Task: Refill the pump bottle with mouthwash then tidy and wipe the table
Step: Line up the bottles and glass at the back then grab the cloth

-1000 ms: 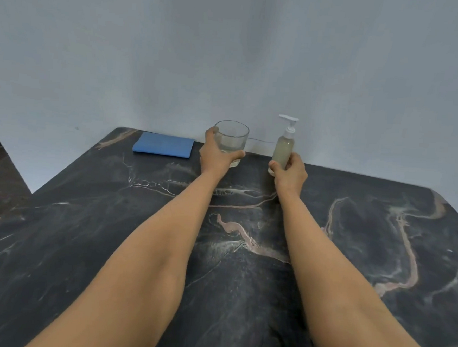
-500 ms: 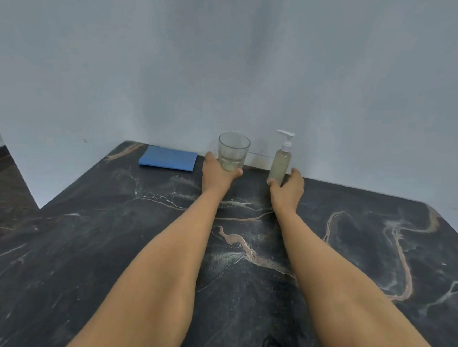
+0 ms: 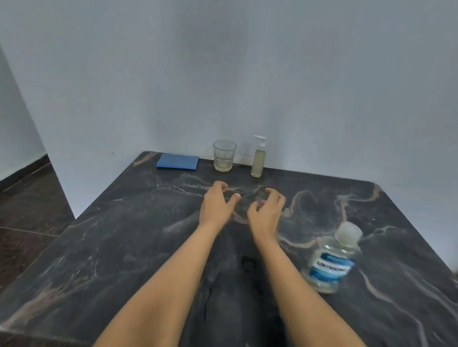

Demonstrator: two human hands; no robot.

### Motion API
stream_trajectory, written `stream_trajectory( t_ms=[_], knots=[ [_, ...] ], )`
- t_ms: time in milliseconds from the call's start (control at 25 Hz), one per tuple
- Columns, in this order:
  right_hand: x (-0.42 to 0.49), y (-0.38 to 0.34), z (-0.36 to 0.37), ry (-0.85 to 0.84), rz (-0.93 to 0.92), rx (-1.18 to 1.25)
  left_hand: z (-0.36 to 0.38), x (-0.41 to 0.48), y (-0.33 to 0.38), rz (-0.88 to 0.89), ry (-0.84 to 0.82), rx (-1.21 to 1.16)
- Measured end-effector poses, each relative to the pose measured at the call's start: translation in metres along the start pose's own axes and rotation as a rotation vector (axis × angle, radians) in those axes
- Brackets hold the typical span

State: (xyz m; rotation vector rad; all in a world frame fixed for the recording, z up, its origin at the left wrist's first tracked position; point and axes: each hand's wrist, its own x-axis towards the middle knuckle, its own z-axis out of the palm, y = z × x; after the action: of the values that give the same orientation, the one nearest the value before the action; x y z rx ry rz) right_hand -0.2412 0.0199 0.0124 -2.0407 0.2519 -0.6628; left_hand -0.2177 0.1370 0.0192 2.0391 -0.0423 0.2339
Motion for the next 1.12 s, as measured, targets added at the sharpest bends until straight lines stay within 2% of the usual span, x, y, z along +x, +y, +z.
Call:
stream_trajectory(
  t_ms=[200,360,440,520,640,800,1120],
  knots=[
    [-0.084,-0.014,-0.074,-0.027,-0.134,0.016,-0.007,-0.096,0.021,0.013,0.004,-0.056],
    [-0.140,-0.003,-0.119,0.096,-0.270,-0.022,-0.008,-0.154,0.024,0.052,-0.011,-0.018],
    [-0.149,0.007,-0.133,0.201,-0.203,-0.083,-0.006,-0.172,0.020,0.064,-0.033,0.030],
    [-0.148,0.016,-0.146,0.279,-0.057,-0.138,-0.002,-0.186,0.021,0.080,-0.041,0.049],
    [-0.137,0.025,-0.157,0.262,0.094,-0.161,0.004,-0.195,0.026,0.086,-0.041,0.055],
    [-0.125,0.034,-0.151,0.178,0.156,-0.140,0.012,-0.199,0.033,0.096,-0.037,0.061],
    [-0.116,0.044,-0.144,0.208,0.200,-0.194,0.013,-0.189,0.029,0.103,-0.028,0.060]
  ],
)
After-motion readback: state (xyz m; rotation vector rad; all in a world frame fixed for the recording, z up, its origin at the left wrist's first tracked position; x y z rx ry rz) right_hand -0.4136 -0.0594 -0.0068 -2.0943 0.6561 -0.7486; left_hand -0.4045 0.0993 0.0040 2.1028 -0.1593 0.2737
